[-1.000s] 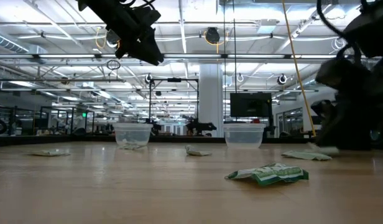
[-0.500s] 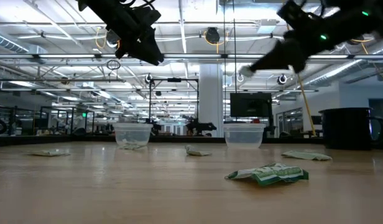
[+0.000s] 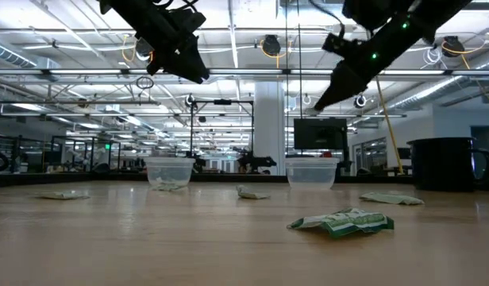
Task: Pick and place items into bin
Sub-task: Put the truvia packet into the right transparent bin
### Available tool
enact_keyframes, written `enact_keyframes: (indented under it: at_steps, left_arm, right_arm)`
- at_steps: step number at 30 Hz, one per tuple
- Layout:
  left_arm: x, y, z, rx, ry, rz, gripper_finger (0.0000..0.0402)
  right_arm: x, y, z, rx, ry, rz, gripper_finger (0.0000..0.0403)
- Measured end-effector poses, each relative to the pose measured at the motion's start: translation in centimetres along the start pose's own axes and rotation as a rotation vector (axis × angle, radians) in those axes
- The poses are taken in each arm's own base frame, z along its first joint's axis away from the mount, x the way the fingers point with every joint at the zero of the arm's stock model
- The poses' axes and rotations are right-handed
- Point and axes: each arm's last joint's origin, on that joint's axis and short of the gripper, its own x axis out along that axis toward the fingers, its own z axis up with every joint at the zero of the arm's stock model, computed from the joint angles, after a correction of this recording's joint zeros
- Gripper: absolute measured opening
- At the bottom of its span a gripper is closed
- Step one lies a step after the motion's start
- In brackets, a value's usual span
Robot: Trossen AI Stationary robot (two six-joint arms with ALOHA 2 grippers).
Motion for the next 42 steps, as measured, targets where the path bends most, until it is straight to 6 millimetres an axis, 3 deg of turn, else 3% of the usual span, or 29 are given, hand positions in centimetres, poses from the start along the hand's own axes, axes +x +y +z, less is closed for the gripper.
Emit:
enact_keyframes:
  at_steps: [9, 20, 35, 42]
  left_arm:
    - [0.0, 0.1, 0.0, 0.005, -0.009, 0.028, 0.0120]
    - [0.0, 0.1, 0.0, 0.005, -0.013, 0.043, 0.0120]
    - [0.0, 0.1, 0.0, 0.005, -0.013, 0.043, 0.0120]
    - [0.0, 0.1, 0.0, 0.018, -0.013, 0.043, 0.0120]
  right_arm:
    - [3.6, 0.5, -1.9, -0.029, 0.144, 0.134, 0.0000]
    - [7.1, 2.0, -3.9, -0.122, 0.262, 0.162, 0.0000]
    - [8.8, 1.5, -4.8, -0.074, 0.274, 0.206, 0.0002]
    - [8.8, 1.5, -4.8, -0.081, 0.277, 0.207, 0.0034]
